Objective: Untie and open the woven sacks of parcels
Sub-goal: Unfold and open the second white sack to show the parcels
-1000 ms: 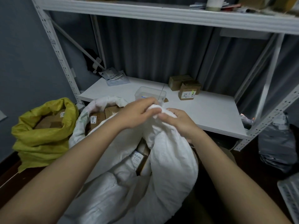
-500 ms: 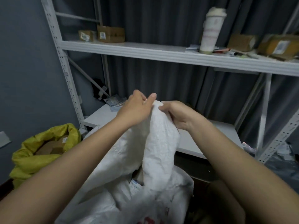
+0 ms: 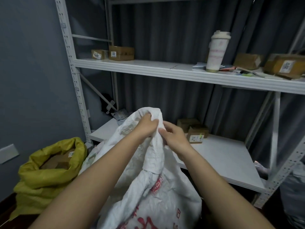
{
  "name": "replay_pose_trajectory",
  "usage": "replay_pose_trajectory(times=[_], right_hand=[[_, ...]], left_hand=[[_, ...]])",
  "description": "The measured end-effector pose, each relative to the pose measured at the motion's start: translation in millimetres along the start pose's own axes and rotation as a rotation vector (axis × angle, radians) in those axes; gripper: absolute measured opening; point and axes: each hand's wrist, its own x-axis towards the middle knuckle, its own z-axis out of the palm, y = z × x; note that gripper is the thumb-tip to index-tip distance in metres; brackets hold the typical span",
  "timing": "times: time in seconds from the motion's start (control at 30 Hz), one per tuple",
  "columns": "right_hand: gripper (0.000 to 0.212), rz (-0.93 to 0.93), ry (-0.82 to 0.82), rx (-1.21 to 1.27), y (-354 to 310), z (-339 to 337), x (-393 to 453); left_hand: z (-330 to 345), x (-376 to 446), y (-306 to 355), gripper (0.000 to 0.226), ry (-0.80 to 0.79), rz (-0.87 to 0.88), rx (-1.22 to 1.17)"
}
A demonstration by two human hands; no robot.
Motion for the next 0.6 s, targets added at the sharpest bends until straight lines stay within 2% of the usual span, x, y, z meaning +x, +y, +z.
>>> replay_pose_trajectory(times=[0.07, 0.13, 0.17, 0.2, 0.23, 0.3, 0.33, 0.4, 0.5, 0.57, 0.6], right_hand=[[0.026, 0.093, 0.064, 0.169, -1.4, 0.0, 2.9], [0.025, 0.193, -0.059, 0.595, -8.9, -2.0, 5.5], [0.025, 0.202, -0.093, 0.724, -11.3, -2.0, 5.3], [0.024, 0.188, -0.072, 0.717, -11.9, -0.7, 7.1], [0.023, 0.137, 0.003, 0.540, -11.6, 1.1, 8.7], [0.022, -0.041, 0.251, 0.002, -6.5, 3.3, 11.7], [0.024, -0.106, 0.347, -0.155, -1.8, 2.9, 11.9], [0.026, -0.171, 0.367, -0.163, 3.3, 3.0, 5.0], [0.043, -0.194, 0.172, -0.191, 12.2, 10.8, -4.8], [0.028, -0.222, 0.159, -0.199, 12.6, 12.7, -7.1], [0.022, -0.170, 0.194, -0.088, 12.8, 9.5, -3.6]], left_hand=[[1.7, 2.2, 3.9, 0.052, -0.059, -0.069, -0.109], [1.5, 4.9, 5.1, 0.045, -0.104, -0.073, -0.256], [0.4, 5.9, 4.8, 0.040, -0.128, -0.088, -0.336], [-0.9, 5.0, 4.8, 0.037, -0.158, -0.106, -0.400], [-2.5, 5.2, 3.7, 0.035, -0.179, -0.118, -0.426], [-3.7, 8.7, 0.7, 0.038, -0.171, -0.113, -0.448], [-2.5, 9.7, -0.4, 0.038, -0.169, -0.111, -0.466], [1.9, 8.9, -1.4, 0.038, -0.196, -0.117, -0.515], [8.1, 8.4, -1.4, 0.045, -0.236, -0.110, -0.615], [8.9, 9.3, -5.1, 0.054, -0.255, -0.051, -0.583], [7.8, 8.7, -9.3, 0.057, -0.276, -0.009, -0.522]])
